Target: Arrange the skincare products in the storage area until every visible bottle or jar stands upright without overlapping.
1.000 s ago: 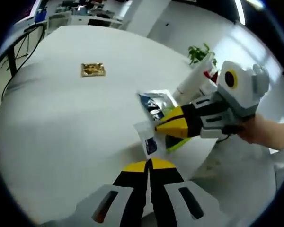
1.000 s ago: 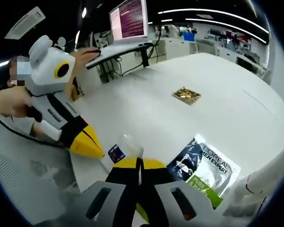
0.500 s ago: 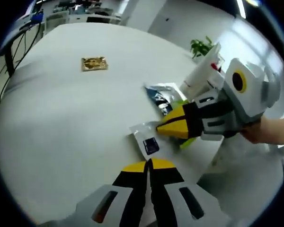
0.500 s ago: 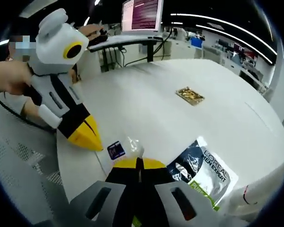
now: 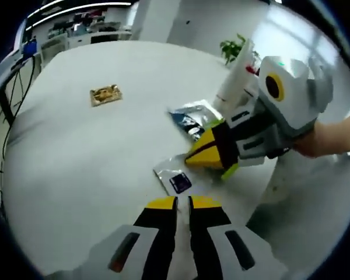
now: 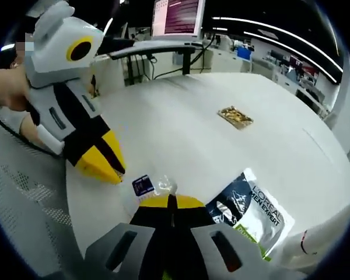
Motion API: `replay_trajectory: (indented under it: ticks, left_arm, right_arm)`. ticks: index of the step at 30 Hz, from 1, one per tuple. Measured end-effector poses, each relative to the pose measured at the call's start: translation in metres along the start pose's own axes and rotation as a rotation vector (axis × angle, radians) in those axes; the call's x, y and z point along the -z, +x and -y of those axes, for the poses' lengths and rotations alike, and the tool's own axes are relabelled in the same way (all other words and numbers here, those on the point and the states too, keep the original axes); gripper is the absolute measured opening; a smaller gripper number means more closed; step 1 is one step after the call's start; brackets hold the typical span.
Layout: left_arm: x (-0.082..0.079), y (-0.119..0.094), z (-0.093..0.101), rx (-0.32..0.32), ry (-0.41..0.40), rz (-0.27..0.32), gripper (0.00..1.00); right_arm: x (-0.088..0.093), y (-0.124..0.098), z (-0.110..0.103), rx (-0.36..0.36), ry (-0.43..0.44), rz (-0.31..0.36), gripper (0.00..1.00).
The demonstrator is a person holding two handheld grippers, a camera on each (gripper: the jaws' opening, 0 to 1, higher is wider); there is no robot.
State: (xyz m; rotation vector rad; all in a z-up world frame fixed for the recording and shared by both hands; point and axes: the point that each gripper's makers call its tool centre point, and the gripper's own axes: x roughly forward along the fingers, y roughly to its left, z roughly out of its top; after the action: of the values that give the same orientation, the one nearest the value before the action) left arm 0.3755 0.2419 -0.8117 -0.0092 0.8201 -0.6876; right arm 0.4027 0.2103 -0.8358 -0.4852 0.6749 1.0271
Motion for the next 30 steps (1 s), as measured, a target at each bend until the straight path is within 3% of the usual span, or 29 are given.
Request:
replay_trajectory:
  ticks: [5, 10, 16, 23, 27, 30]
  left_arm:
    - [-0.009, 0.015, 0.002, 0.015, 0.176, 0.015, 0.12]
    - [-0.004, 0.025, 0.002, -0.005, 0.288, -0.038, 0.15]
    - [0.007, 0.027, -0.005, -0.028, 0.355, -0.097, 0.16]
    - [0.006, 0.029, -0.006, -0.026, 0.353, -0.083, 0.16]
    - [0.006, 0.029, -0.007, -0.027, 0.360, -0.088, 0.17]
    - [0.006, 0.029, -0.006, -0.028, 0.355, -0.087, 0.17]
  right_arm:
    - [-0.001, 0.001, -0.003, -0.013, -0.020, 0.004, 0.01]
    - [-0.002, 0.001, -0.002, -0.025, -0.063, -0.003, 0.01]
    - [-0.002, 0.001, -0.001, -0.029, -0.084, 0.001, 0.01]
    - [-0.004, -0.003, 0.009, 0.005, -0.077, 0.010, 0.09]
    - [-0.018, -0.018, 0.016, 0.057, -0.089, 0.071, 0.10]
    - [-0.031, -0.021, 0.002, 0.000, -0.114, 0.113, 0.12]
